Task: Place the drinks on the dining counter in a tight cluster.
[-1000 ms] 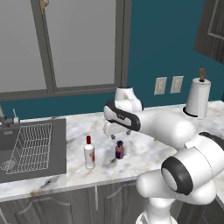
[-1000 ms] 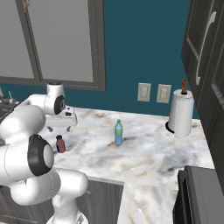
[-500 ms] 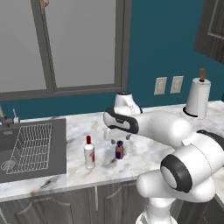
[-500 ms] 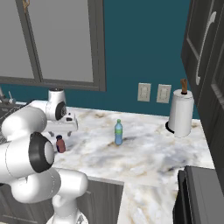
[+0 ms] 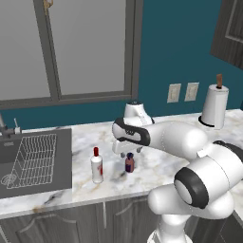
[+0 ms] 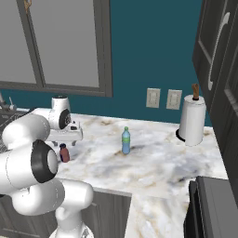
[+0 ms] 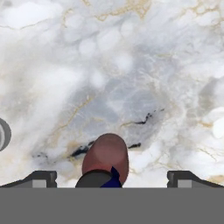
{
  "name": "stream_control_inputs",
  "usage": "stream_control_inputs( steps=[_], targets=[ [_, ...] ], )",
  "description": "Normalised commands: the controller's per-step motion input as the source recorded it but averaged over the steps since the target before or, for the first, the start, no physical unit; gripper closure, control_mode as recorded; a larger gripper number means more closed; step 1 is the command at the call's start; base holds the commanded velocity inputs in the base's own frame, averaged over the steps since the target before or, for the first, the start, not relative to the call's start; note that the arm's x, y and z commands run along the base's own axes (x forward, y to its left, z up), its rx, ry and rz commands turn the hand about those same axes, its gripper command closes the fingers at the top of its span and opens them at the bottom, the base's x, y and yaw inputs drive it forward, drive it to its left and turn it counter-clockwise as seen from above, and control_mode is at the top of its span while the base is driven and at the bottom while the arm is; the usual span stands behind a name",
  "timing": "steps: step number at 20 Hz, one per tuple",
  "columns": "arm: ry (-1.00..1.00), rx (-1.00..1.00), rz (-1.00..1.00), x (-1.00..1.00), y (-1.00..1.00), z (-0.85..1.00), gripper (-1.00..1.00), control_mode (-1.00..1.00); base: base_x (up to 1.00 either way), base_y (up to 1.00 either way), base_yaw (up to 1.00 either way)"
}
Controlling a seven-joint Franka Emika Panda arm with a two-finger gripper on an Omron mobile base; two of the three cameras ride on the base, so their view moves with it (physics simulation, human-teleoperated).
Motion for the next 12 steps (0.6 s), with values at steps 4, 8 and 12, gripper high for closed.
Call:
stream_control_inputs(
  steps=[4,8,12],
  targets=[
    [0.0,0.0,0.0,0.0,0.05,0.0,-1.0,-1.0,0.0,0.0,0.0],
    [0.0,0.0,0.0,-0.01,0.09,0.0,-1.0,-1.0,0.0,0.0,0.0],
    [0.0,0.0,0.0,0.0,0.06,0.0,-1.0,-1.0,0.0,0.0,0.0]
  ],
)
